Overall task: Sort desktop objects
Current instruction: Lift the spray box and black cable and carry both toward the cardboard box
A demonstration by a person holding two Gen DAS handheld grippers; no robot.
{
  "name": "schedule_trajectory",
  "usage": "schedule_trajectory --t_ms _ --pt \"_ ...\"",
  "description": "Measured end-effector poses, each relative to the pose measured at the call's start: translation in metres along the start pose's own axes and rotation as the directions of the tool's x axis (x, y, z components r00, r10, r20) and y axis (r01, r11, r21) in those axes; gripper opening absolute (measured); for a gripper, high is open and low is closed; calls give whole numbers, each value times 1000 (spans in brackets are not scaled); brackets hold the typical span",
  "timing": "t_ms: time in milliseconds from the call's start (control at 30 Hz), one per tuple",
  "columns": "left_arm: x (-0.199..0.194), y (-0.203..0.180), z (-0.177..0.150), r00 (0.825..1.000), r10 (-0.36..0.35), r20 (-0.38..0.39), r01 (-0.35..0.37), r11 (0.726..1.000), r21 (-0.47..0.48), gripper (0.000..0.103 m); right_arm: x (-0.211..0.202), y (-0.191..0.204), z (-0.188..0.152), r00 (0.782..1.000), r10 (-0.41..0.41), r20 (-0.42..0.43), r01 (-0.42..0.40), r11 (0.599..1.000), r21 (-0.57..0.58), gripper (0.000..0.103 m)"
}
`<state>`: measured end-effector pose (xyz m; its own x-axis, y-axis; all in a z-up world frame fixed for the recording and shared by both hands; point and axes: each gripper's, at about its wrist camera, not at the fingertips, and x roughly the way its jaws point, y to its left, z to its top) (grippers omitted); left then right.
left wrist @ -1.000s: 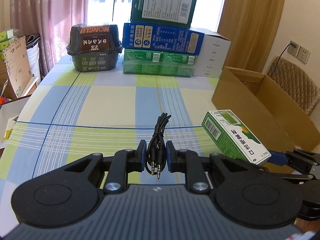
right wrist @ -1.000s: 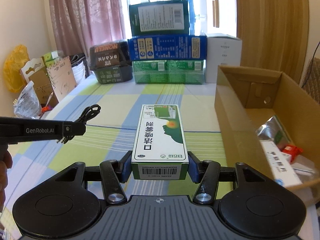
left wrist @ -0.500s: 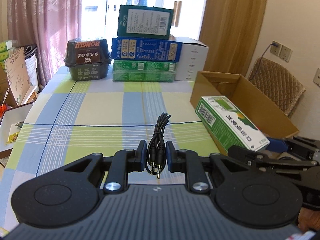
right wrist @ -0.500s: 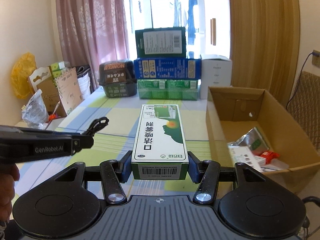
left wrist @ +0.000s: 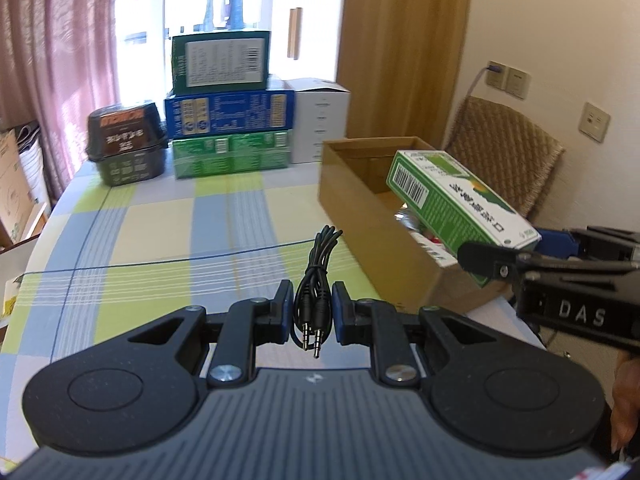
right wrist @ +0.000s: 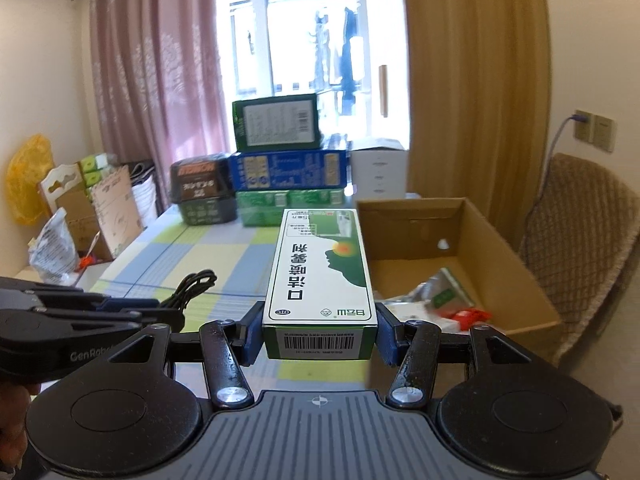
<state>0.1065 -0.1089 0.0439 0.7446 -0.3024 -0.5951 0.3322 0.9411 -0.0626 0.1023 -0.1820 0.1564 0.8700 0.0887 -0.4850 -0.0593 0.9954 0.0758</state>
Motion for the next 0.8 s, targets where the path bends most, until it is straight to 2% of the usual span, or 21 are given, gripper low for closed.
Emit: schedule_trajectory --t_ms 333,800 --pt "6 -45 7 998 -63 -9 64 996 61 16 -21 -50 -4 996 -84 10 83 995 58 52" --pt "35 -98 21 990 -138 -37 140 986 87 16 -37 -115 -8 986 -169 8 167 979 120 52"
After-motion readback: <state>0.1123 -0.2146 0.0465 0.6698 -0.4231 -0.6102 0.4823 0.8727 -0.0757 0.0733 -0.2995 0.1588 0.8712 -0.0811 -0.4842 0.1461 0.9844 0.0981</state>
